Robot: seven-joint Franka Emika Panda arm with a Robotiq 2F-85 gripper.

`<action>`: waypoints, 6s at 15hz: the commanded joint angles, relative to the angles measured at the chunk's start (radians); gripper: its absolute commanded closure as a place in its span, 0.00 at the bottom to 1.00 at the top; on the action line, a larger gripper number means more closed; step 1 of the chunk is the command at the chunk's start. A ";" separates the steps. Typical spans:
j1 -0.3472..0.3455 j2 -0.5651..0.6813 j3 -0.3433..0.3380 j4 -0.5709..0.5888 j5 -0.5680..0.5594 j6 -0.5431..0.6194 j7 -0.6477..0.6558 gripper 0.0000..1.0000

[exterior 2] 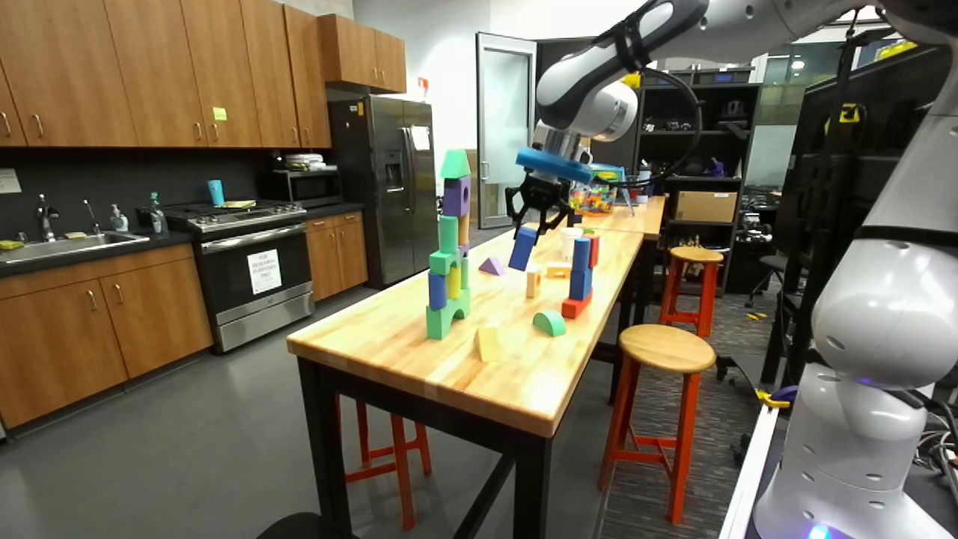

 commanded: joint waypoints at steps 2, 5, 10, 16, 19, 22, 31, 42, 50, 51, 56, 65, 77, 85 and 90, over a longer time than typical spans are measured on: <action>-0.058 -0.070 0.015 0.022 -0.074 -0.082 0.118 0.85; -0.080 -0.096 0.017 0.048 -0.113 -0.116 0.188 0.85; -0.074 -0.098 0.009 0.050 -0.092 -0.097 0.153 0.60; -0.080 -0.081 0.011 0.059 -0.095 -0.095 0.178 0.85; -0.100 -0.057 0.014 0.075 -0.104 -0.082 0.278 0.85; -0.135 -0.037 0.019 0.098 -0.172 -0.066 0.448 0.85; -0.137 -0.010 0.012 0.196 -0.380 -0.226 0.607 0.85; -0.120 -0.001 -0.004 0.210 -0.361 -0.290 0.524 0.85; -0.122 0.041 -0.022 0.215 -0.332 -0.295 0.534 0.85; -0.124 0.044 -0.027 0.223 -0.326 -0.303 0.536 0.85; -0.130 0.028 -0.056 0.271 -0.273 -0.367 0.513 0.85; -0.137 0.039 -0.078 0.314 -0.309 -0.329 0.515 0.60; -0.138 0.092 -0.090 0.341 -0.302 -0.330 0.530 0.85; -0.135 0.109 -0.093 0.355 -0.293 -0.340 0.532 0.85; -0.142 0.134 -0.102 0.379 -0.290 -0.340 0.542 0.85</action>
